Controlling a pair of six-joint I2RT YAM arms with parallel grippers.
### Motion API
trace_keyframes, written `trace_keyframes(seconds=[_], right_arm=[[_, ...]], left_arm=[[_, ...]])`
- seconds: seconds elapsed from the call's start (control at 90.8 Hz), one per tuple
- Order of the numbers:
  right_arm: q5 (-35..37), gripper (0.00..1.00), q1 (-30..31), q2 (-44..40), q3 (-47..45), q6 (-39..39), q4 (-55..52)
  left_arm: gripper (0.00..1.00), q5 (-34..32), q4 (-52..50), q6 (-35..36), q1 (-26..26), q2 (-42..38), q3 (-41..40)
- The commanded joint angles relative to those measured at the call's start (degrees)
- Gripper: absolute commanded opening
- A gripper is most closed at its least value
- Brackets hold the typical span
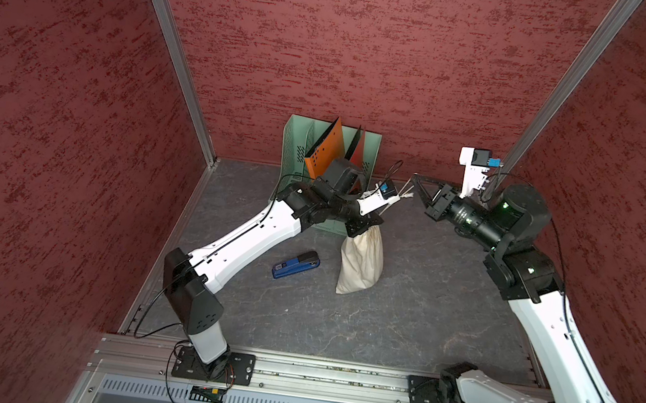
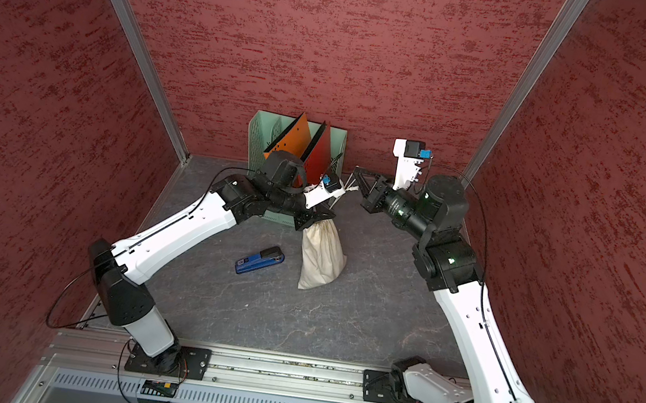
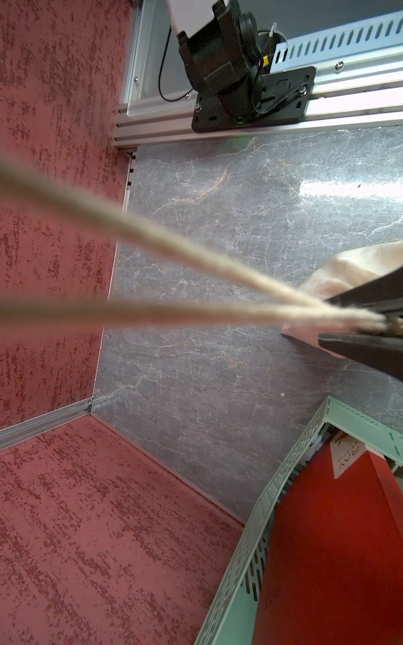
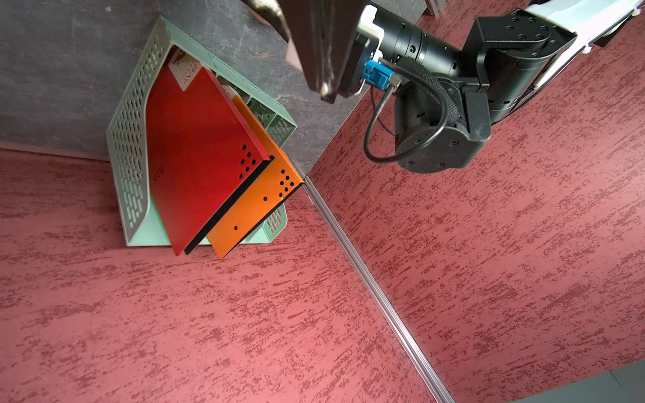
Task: Close the soil bag
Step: Frap the soil bag at the center of the board.
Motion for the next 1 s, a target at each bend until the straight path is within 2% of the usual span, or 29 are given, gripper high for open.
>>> trace_keyframes(seconds=[0.0, 0.463, 0.992], right_arm=[[3.6, 0.00, -0.2, -1.7, 7.5, -1.8, 11.5], [4.1, 0.00, -0.2, 0.6, 11.4, -2.8, 9.7], [7.5, 0.00, -0.1, 3.4, 19.0, -7.8, 4.4]], left_arm=[[0.13, -5.6, -11.4, 2.7, 0.2, 1.3, -1.3], [0.13, -11.5, -13.5, 5.2, 0.1, 0.8, -1.8], [0.13, -12.6, -17.1, 5.8, 0.1, -0.4, -3.0]])
